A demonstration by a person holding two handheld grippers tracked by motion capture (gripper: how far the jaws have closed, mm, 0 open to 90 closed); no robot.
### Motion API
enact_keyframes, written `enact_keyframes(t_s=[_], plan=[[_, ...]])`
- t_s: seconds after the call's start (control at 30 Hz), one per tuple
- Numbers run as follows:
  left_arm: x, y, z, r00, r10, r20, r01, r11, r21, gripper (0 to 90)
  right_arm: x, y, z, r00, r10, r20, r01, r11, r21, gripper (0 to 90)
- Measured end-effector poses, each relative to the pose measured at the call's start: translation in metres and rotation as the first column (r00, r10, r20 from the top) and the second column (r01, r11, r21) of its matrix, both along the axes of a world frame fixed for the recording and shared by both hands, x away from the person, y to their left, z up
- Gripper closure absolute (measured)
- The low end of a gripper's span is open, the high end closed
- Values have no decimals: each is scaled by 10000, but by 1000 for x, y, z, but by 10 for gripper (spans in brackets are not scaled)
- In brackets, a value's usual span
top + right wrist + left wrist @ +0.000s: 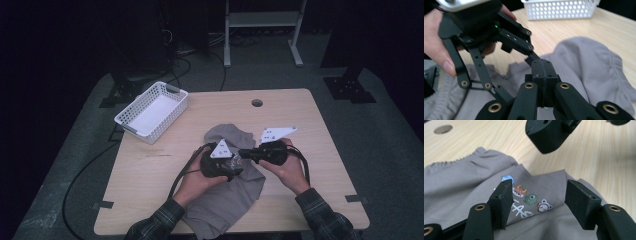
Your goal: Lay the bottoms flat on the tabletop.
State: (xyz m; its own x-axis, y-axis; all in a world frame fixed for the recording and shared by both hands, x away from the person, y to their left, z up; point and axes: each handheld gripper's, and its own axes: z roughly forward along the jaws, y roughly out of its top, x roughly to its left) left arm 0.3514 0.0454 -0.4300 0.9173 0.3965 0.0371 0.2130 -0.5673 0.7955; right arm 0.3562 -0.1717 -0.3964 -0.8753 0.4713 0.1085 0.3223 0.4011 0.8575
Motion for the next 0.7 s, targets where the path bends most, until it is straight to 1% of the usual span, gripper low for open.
enact_keyframes(t_s=[0.07,0.1,0.17,0.27,0.33,0.37,0.43,0.5,0.6,0.63,0.7], plan=[[2,-2,-5,10000,-26,-25,27,9996,266,391,2,-7,-6,9997,-232,-115,231,9996,-158,894],[3,-3,-7,10000,-14,-88,17,9995,319,392,3,-11,-10,9992,-342,-208,338,9992,-202,881],[5,-5,-12,9996,52,-267,-41,9992,405,390,7,-18,-17,9970,-630,-443,610,9970,-470,833],[8,-9,-18,9990,112,-428,-86,9982,597,384,14,-30,-32,9901,-1072,-911,1002,9919,-787,778],[9,-12,-22,9991,105,-406,-71,9965,836,378,19,-36,-42,9830,-1231,-1366,1104,9892,-967,752],[10,-13,-24,9991,107,-402,-67,9951,984,377,22,-38,-47,9802,-1327,-1471,1181,9876,-1038,740],[10,-15,-29,9989,148,-455,-96,9938,1109,377,26,-40,-55,9737,-1353,-1830,1154,9866,-1154,704],[11,-15,-32,9986,162,-502,-100,9926,1214,377,29,-39,-61,9692,-1397,-2029,1153,9851,-1275,697],[11,-15,-35,9986,182,-507,-114,9913,1308,378,34,-39,-68,9617,-1328,-2397,1032,9858,-1322,676],[12,-15,-36,9987,164,-485,-97,9908,1353,378,35,-38,-70,9578,-1286,-2571,988,9871,-1258,665],[12,-15,-37,9986,170,-492,-101,9904,1379,380,38,-38,-73,9552,-1245,-2687,965,9887,-1151,661]])
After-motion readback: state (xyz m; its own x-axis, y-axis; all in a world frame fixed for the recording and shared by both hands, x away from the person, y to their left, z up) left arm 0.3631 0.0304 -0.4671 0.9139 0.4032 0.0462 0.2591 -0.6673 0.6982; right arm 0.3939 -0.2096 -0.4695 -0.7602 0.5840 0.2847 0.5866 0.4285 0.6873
